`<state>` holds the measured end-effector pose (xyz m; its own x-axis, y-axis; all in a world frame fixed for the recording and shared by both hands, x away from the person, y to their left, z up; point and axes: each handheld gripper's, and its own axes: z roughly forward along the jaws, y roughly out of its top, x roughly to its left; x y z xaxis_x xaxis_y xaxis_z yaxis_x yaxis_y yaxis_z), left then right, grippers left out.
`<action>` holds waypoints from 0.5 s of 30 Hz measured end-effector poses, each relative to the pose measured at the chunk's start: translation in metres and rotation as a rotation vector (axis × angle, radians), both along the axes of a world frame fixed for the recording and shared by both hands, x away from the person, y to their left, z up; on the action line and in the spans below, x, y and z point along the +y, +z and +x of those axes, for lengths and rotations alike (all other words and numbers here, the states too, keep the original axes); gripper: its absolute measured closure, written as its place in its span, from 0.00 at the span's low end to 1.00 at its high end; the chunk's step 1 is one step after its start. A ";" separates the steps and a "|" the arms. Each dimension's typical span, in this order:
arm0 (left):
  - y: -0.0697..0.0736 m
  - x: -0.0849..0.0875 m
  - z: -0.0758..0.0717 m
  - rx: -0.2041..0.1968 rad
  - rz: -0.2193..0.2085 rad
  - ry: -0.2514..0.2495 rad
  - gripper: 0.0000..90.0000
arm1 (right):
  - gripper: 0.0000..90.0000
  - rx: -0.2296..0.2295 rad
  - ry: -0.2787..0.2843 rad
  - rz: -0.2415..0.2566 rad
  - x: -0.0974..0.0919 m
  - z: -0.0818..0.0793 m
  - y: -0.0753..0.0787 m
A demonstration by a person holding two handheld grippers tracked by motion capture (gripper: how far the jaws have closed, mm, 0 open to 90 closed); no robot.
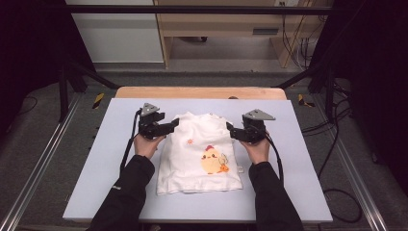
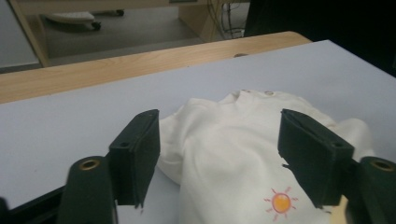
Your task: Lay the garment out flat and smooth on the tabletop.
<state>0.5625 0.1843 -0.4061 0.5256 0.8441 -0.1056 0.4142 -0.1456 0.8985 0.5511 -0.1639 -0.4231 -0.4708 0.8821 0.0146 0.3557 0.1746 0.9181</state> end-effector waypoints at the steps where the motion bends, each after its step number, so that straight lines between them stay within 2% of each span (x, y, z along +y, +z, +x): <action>1: 0.001 0.003 -0.004 -0.003 -0.011 -0.009 0.31 | 0.27 0.000 0.000 0.000 0.000 0.000 0.000; 2: 0.003 0.006 -0.008 0.007 -0.016 -0.021 0.23 | 0.22 0.006 0.006 0.006 -0.002 -0.004 0.001; 3: 0.005 0.011 -0.016 0.005 -0.035 -0.040 0.21 | 0.13 0.033 0.022 0.020 -0.006 -0.011 0.003; 4: 0.005 0.011 -0.016 0.005 -0.035 -0.040 0.19 | 0.11 0.044 0.027 0.018 -0.008 -0.014 0.003; 7: 0.008 0.016 -0.029 0.002 -0.065 -0.061 0.14 | 0.08 0.052 0.047 0.009 -0.010 -0.021 0.003; 10: 0.007 0.020 -0.040 0.011 -0.080 -0.091 0.04 | 0.05 0.039 0.086 0.015 -0.015 -0.036 0.001; 11: 0.005 0.020 -0.044 0.012 -0.076 -0.101 0.03 | 0.04 0.040 0.093 0.013 -0.016 -0.040 0.000; 13: 0.001 0.021 -0.051 0.011 -0.040 -0.119 0.02 | 0.04 0.038 0.103 0.012 -0.018 -0.044 -0.001; 14: -0.001 0.023 -0.055 0.011 -0.038 -0.125 0.01 | 0.03 0.049 0.115 0.017 -0.021 -0.051 -0.002; 15: -0.002 0.025 -0.058 0.011 -0.044 -0.132 0.01 | 0.03 0.049 0.115 0.017 -0.021 -0.051 -0.002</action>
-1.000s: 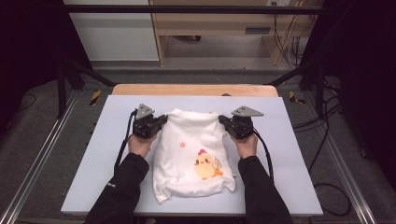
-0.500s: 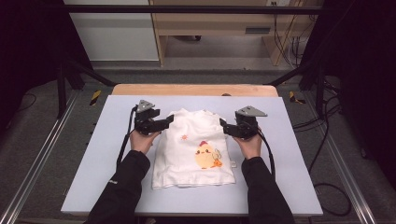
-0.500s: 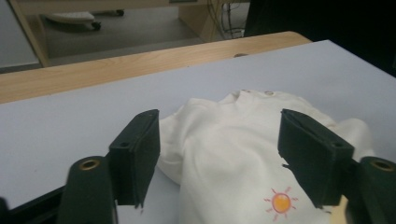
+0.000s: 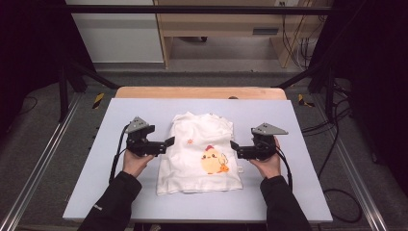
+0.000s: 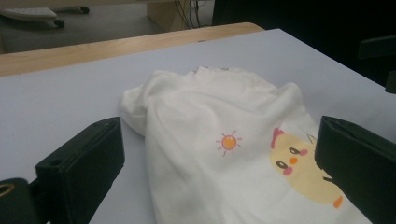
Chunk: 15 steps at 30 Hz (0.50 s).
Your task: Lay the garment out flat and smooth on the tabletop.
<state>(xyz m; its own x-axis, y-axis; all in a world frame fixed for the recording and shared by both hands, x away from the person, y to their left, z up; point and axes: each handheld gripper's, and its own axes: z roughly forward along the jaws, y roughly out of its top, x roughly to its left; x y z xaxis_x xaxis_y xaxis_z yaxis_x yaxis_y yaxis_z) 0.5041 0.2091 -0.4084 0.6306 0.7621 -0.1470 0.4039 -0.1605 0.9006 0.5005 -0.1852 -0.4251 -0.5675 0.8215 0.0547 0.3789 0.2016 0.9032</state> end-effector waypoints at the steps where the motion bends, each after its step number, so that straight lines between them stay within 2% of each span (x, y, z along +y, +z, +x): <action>1: -0.001 0.002 -0.004 -0.002 -0.007 -0.002 0.01 | 0.02 0.008 0.006 0.004 -0.002 -0.003 -0.001; 4: -0.003 0.008 -0.015 -0.009 -0.024 -0.008 0.01 | 0.02 0.014 0.022 0.013 -0.006 -0.014 -0.004; 7: -0.006 0.013 -0.028 -0.008 -0.024 -0.013 0.01 | 0.02 0.027 0.037 0.021 -0.010 -0.024 -0.007; 8: -0.008 0.015 -0.032 -0.007 -0.023 -0.015 0.01 | 0.03 0.035 0.043 0.039 -0.012 -0.031 -0.008; 9: -0.010 0.016 -0.037 -0.007 -0.022 -0.016 0.01 | 0.03 0.035 0.043 0.039 -0.012 -0.031 -0.008; 11: -0.015 0.020 -0.045 0.001 -0.028 -0.020 0.01 | 0.05 0.043 0.053 0.050 -0.014 -0.041 -0.011; 13: -0.022 0.023 -0.053 0.014 -0.033 -0.015 0.01 | 0.05 0.046 0.059 0.051 -0.014 -0.045 -0.012; 15: -0.029 0.025 -0.061 0.028 -0.018 -0.010 0.01 | 0.05 0.064 0.068 0.059 -0.014 -0.051 -0.016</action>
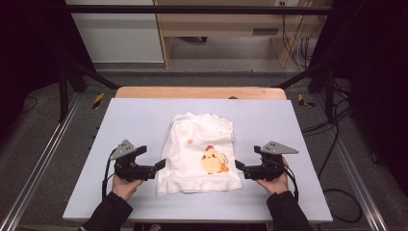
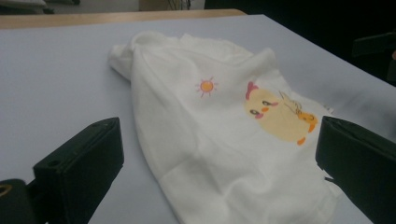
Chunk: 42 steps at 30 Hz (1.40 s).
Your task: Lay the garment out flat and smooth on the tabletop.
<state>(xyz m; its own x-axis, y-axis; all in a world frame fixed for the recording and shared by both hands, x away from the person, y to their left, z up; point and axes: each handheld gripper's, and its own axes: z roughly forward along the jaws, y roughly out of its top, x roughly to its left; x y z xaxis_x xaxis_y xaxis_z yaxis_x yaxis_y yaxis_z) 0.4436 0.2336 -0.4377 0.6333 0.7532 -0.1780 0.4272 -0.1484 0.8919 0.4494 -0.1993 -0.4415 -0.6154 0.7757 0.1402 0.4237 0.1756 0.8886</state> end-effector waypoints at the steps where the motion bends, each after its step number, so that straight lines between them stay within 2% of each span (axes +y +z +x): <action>1: -0.003 0.001 -0.003 0.010 0.010 -0.001 0.01 | 0.06 0.006 0.006 0.004 0.000 -0.003 -0.002; 3: -0.008 0.002 -0.007 0.024 0.018 0.005 0.01 | 0.07 0.028 0.010 0.006 0.000 -0.008 -0.006; 6: -0.015 0.004 -0.013 0.050 0.009 0.010 0.03 | 0.09 0.057 0.015 0.006 0.001 -0.012 -0.013; 9: -0.023 0.001 -0.017 0.074 0.035 0.001 0.05 | 0.09 0.089 0.021 -0.020 0.002 -0.015 -0.022; 14: -0.031 -0.005 -0.022 0.111 0.071 -0.010 0.08 | 0.11 0.106 0.026 -0.026 0.003 -0.017 -0.027; 18: -0.035 -0.006 -0.029 0.143 0.100 -0.010 0.16 | 0.13 0.128 0.032 -0.033 0.004 -0.021 -0.031; 22: -0.037 -0.008 -0.036 0.152 0.146 -0.003 0.29 | 0.18 0.150 0.042 -0.059 0.006 -0.023 -0.037; 23: -0.037 -0.008 -0.037 0.150 0.161 -0.002 0.36 | 0.22 0.160 0.040 -0.076 0.008 -0.024 -0.039; 26: -0.038 -0.009 -0.039 0.166 0.182 0.008 0.42 | 0.27 0.167 0.034 -0.078 0.008 -0.025 -0.039; 34: -0.042 -0.007 -0.045 0.226 0.163 0.014 0.64 | 0.47 0.192 0.039 -0.140 0.013 -0.026 -0.046; 41: -0.046 -0.013 -0.047 0.248 0.173 0.013 0.72 | 0.69 0.198 0.047 -0.171 0.016 -0.027 -0.047; 42: -0.046 -0.013 -0.048 0.250 0.170 0.015 0.72 | 0.69 0.198 0.047 -0.171 0.016 -0.027 -0.047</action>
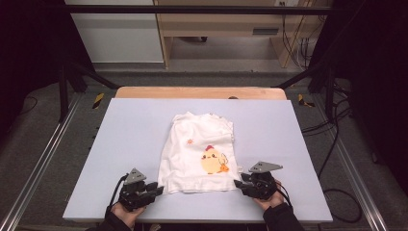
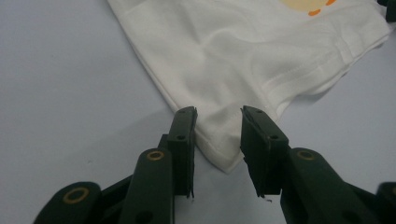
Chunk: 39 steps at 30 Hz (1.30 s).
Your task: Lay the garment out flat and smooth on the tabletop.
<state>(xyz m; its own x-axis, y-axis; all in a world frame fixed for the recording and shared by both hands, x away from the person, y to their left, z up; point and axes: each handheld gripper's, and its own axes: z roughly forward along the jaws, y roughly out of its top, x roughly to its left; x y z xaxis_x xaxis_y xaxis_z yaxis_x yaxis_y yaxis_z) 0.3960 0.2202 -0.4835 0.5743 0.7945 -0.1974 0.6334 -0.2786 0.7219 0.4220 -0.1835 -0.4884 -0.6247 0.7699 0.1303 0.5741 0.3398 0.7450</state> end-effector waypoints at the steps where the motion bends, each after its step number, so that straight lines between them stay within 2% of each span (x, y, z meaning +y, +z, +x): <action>1: 0.000 -0.001 0.000 0.001 -0.002 0.005 0.72 | 0.72 0.001 0.007 0.002 0.000 0.000 0.000; 3: 0.000 -0.002 -0.001 0.001 0.001 0.015 0.73 | 0.78 0.009 0.012 0.000 0.001 -0.001 0.000; 6: -0.001 -0.006 -0.003 -0.012 0.030 0.034 0.76 | 0.87 0.009 0.025 -0.005 0.003 -0.001 0.000; 9: -0.001 -0.009 -0.004 -0.028 0.060 0.053 0.89 | 0.94 0.025 0.024 -0.001 0.005 -0.002 0.001; 11: -0.001 -0.009 -0.003 -0.019 0.043 0.050 0.94 | 0.95 0.016 0.028 -0.006 0.006 -0.002 0.001; 16: 0.001 -0.004 -0.003 -0.008 0.012 0.030 0.96 | 0.95 0.014 0.039 0.008 0.005 -0.003 0.004; 21: 0.012 0.017 -0.004 -0.009 -0.060 0.044 0.96 | 0.95 0.013 0.049 0.042 0.001 -0.008 0.011; 24: 0.012 0.026 -0.008 0.008 -0.065 0.044 0.96 | 0.96 0.025 0.059 0.069 -0.002 -0.015 0.015; 28: 0.012 0.028 -0.021 0.010 -0.047 0.025 0.96 | 0.96 0.039 0.079 0.080 -0.004 -0.025 0.015; 31: 0.009 0.023 -0.027 -0.004 0.016 0.011 0.96 | 0.96 0.053 0.083 0.065 -0.004 -0.029 0.013; 34: 0.004 0.018 -0.026 -0.011 0.062 -0.002 0.95 | 0.95 0.071 0.080 0.013 -0.001 -0.027 0.006; 36: 0.003 0.018 -0.024 -0.011 0.066 -0.005 0.94 | 0.95 0.073 0.086 0.005 0.000 -0.027 0.003; 39: 0.003 0.018 -0.022 -0.029 0.065 -0.007 0.92 | 0.92 0.063 0.091 0.019 0.000 -0.027 0.005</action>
<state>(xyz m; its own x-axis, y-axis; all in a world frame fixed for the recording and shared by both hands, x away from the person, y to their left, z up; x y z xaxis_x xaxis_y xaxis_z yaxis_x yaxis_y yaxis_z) 0.3735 0.2379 -0.4809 0.5848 0.8008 -0.1288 0.6105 -0.3300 0.7200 0.3949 -0.1838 -0.4836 -0.6819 0.7076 0.1855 0.5875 0.3787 0.7152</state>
